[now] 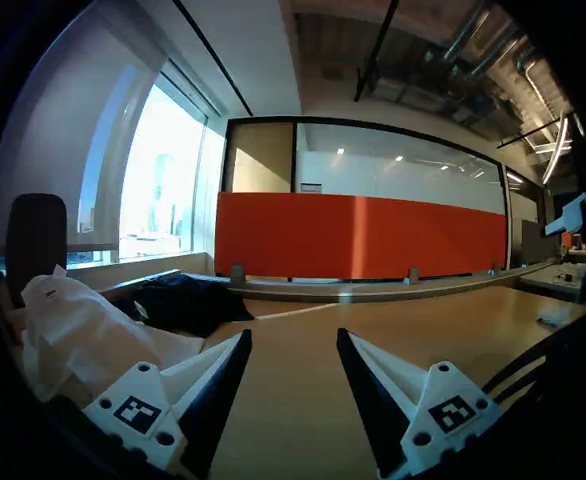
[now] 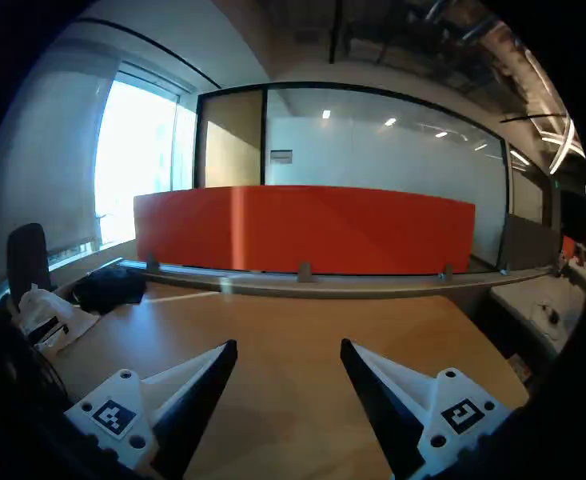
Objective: Fold towel
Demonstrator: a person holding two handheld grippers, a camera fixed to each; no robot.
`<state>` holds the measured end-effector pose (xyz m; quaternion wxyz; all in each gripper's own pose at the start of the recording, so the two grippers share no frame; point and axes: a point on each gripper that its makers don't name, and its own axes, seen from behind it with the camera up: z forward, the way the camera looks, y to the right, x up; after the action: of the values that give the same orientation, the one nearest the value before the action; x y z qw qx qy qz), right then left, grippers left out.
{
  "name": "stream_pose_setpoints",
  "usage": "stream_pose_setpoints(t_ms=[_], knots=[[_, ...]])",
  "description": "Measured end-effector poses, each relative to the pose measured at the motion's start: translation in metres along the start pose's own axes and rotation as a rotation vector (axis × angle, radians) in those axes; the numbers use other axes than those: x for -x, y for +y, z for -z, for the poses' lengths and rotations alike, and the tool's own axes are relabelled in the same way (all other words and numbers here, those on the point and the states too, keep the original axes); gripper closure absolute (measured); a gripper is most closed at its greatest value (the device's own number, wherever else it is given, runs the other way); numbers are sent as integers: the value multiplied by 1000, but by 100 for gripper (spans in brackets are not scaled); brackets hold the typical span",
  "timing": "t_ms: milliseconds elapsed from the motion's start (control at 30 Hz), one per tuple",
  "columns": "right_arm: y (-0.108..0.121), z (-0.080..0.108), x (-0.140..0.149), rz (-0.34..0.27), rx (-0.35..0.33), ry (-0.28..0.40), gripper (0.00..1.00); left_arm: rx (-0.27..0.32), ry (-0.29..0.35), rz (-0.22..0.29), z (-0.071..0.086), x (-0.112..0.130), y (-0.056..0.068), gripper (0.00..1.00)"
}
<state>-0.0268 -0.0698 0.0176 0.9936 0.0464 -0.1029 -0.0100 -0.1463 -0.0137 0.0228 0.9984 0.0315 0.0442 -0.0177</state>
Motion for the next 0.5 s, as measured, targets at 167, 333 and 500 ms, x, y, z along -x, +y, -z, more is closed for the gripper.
stream_pose_setpoints(t_ms=[167,333,500], knots=[[1,0,1,3,-1,-1,0,-2,-8,-12,-2,6,-2,22],[1,0,4,4,-2,-3,0,6,-15,-37,-4,10,3,22],[3,0,6,-4,-2,-4,0,12,-17,-39,-6,11,5,22]])
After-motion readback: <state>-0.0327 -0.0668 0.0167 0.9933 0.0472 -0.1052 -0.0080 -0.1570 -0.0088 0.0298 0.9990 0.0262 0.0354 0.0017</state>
